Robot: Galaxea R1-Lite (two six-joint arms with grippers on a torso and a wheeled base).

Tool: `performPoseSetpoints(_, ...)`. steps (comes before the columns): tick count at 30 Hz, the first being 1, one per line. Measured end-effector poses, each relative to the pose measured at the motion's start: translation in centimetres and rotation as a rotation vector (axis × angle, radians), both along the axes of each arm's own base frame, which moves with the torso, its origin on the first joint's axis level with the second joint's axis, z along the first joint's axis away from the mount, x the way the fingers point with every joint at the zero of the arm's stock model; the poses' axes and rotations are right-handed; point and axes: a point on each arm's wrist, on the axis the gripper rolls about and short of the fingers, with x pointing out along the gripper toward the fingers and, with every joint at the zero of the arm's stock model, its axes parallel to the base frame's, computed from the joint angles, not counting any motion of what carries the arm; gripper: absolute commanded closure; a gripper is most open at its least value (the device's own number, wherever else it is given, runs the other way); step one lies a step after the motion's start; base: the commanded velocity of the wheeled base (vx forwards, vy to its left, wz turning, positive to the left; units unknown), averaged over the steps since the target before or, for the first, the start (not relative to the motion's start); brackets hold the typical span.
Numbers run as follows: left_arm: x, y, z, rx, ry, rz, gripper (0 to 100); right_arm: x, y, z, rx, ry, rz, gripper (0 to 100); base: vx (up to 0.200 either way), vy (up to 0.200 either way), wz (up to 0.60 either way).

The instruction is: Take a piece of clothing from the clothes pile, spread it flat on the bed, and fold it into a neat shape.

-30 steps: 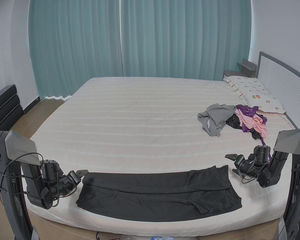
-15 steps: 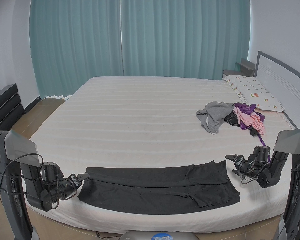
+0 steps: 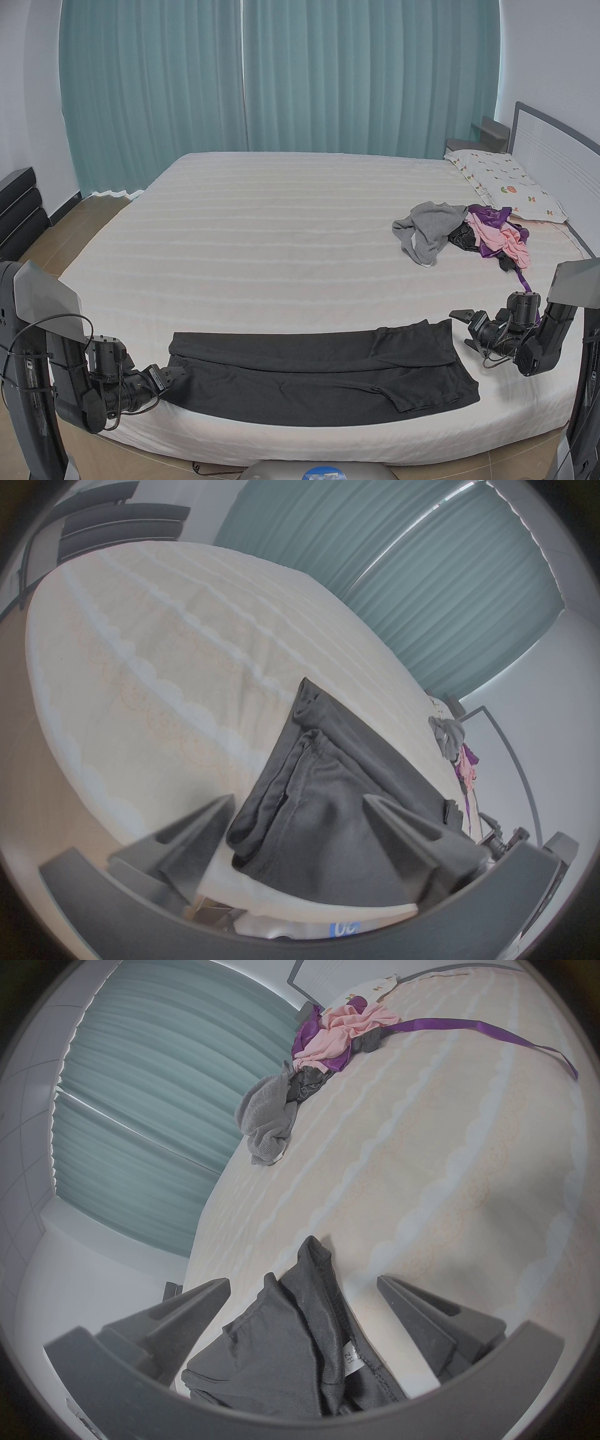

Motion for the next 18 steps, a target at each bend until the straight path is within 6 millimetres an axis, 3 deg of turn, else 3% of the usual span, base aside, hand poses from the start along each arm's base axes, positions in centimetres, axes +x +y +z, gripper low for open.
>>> performPoseSetpoints(6, -1.4, 0.1, -0.6, 0.066, 0.055, -0.006, 100, 0.0, 0.0, 0.0, 0.0, 0.001, 0.0, 0, 0.0, 0.0, 0.0)
performPoseSetpoints(18, -2.3, 0.3, -1.0, 0.254, 0.088, 0.009, 100, -0.2, 0.2, -0.1, -0.009, 0.006, 0.009, 0, 0.0, 0.0, 0.0)
